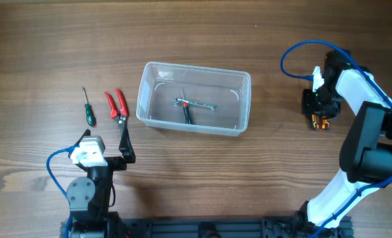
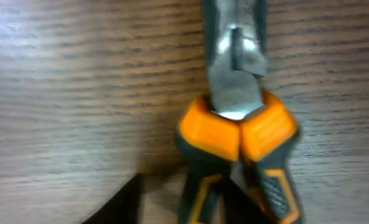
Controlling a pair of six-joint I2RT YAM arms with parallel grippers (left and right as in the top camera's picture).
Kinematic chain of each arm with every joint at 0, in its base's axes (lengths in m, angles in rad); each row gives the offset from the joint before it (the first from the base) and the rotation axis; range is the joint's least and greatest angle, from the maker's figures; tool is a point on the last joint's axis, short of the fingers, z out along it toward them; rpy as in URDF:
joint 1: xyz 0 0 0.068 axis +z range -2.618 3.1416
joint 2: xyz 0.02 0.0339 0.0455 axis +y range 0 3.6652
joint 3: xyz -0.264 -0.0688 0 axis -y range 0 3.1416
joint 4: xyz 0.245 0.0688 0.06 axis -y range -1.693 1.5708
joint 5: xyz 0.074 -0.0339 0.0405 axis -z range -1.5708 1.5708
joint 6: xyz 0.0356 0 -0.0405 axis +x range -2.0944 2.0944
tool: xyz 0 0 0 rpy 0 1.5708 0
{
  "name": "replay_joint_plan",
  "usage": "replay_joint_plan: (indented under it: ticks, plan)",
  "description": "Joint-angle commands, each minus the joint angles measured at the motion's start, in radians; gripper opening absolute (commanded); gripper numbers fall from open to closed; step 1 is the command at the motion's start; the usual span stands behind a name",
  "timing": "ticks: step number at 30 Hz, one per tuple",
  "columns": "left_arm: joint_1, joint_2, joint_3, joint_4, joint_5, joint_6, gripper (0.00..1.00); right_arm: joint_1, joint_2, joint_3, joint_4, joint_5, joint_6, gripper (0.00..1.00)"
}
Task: Pack container
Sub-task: 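Grasp the orange-black pliers with the right gripper, then place the orange pliers into the container and lift the right arm away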
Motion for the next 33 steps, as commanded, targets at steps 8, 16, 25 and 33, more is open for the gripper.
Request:
replay_joint_plan:
  ticks: [8,16,25,33]
  plan:
    - [0.006,-0.007,-0.004,0.001,-0.002,-0.016,1.0,0.001,0.074,0.05,-0.037,-0.04,0.003,0.04]
    - [0.006,-0.007,-0.004,0.001,-0.002,-0.016,1.0,0.108,-0.09,0.378,-0.186,-0.095,-0.091,0.04]
    - [0.006,-0.007,-0.004,0.001,-0.002,-0.016,1.0,0.54,-0.222,0.494,-0.207,-0.209,-0.243,0.04]
    - [0.006,-0.007,-0.004,0.001,-0.002,-0.016,1.0,0.786,-0.206,0.49,-0.2,-0.289,-0.438,0.04]
